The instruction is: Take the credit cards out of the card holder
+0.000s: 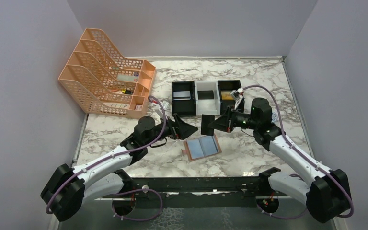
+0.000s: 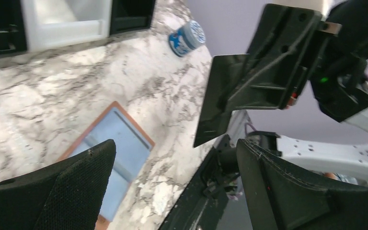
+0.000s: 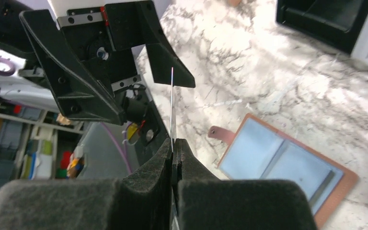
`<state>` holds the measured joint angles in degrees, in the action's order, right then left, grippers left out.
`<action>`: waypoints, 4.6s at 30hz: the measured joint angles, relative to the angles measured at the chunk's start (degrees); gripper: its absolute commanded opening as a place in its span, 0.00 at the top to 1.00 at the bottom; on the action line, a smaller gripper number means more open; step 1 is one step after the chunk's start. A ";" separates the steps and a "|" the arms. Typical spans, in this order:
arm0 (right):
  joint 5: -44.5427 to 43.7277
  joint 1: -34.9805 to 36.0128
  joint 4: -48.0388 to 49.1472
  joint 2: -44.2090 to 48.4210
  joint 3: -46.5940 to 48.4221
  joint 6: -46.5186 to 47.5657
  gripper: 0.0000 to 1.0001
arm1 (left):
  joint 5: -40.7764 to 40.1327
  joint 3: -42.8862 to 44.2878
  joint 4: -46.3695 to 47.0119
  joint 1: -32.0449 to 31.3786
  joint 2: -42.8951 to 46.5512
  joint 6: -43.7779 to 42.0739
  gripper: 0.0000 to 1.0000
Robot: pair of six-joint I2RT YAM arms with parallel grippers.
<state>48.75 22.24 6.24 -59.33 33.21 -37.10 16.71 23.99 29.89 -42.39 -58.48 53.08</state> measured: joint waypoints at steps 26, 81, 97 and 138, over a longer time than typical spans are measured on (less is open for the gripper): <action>-26.03 0.00 -8.31 5.92 6.29 27.80 0.99 | -34.56 29.53 -49.81 5.99 -3.28 -30.58 0.01; -64.67 12.52 -1.53 -42.64 29.59 67.38 0.99 | -39.91 19.58 -54.66 17.70 6.91 -35.71 0.01; -63.43 11.54 3.37 -49.77 33.75 76.02 0.99 | -39.91 19.58 -54.86 17.68 6.91 -35.93 0.01; -55.69 9.40 2.69 -57.35 37.44 82.42 0.78 | -39.89 19.58 -54.86 17.70 6.78 -36.33 0.01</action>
<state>-6.94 31.64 8.93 -116.68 70.65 45.32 -23.18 43.57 -24.97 -24.69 -51.70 16.75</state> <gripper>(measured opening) 0.185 0.991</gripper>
